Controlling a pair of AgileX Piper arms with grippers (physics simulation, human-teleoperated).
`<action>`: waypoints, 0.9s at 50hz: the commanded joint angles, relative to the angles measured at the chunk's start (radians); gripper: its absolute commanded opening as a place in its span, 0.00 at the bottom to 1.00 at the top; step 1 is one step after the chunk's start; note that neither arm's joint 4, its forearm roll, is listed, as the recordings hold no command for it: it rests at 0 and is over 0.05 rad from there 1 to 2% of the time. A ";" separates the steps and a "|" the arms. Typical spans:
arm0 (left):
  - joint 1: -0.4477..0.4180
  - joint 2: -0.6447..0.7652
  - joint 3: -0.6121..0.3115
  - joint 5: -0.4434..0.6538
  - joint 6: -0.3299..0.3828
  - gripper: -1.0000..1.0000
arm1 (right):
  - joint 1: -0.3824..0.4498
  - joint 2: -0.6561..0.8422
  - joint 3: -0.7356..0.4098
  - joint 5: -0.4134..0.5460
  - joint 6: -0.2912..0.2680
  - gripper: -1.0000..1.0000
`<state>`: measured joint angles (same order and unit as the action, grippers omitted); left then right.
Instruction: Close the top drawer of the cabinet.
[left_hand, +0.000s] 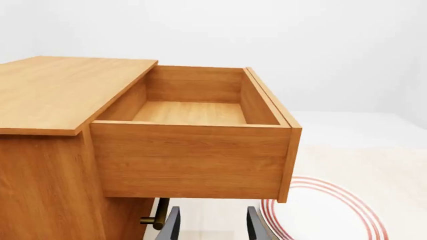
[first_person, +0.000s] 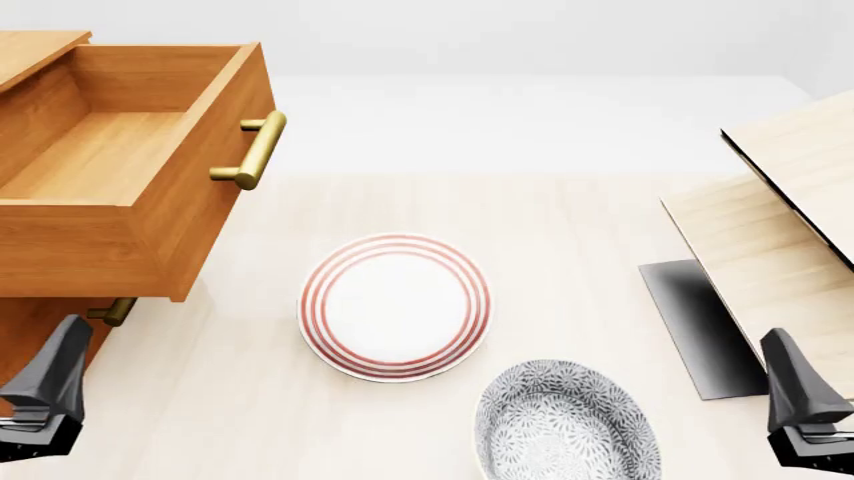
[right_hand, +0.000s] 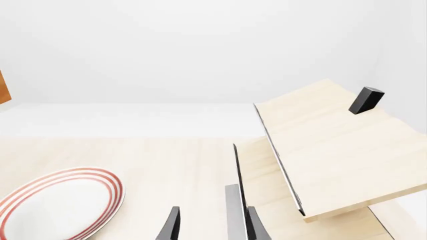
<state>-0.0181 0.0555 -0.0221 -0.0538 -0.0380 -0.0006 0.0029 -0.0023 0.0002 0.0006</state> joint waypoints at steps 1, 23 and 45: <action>0.017 -0.054 0.014 0.053 0.043 1.00 | 0.000 0.005 -0.002 -0.003 -0.001 1.00; 0.010 -0.055 0.018 0.041 0.062 1.00 | 0.006 0.009 -0.001 -0.011 -0.011 1.00; 0.015 -0.055 -0.034 0.076 0.081 1.00 | 0.006 0.012 0.000 -0.014 -0.012 1.00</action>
<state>-0.0006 0.0012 -0.0304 0.0010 0.0319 0.0055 0.0126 -0.0028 -0.0119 -0.0109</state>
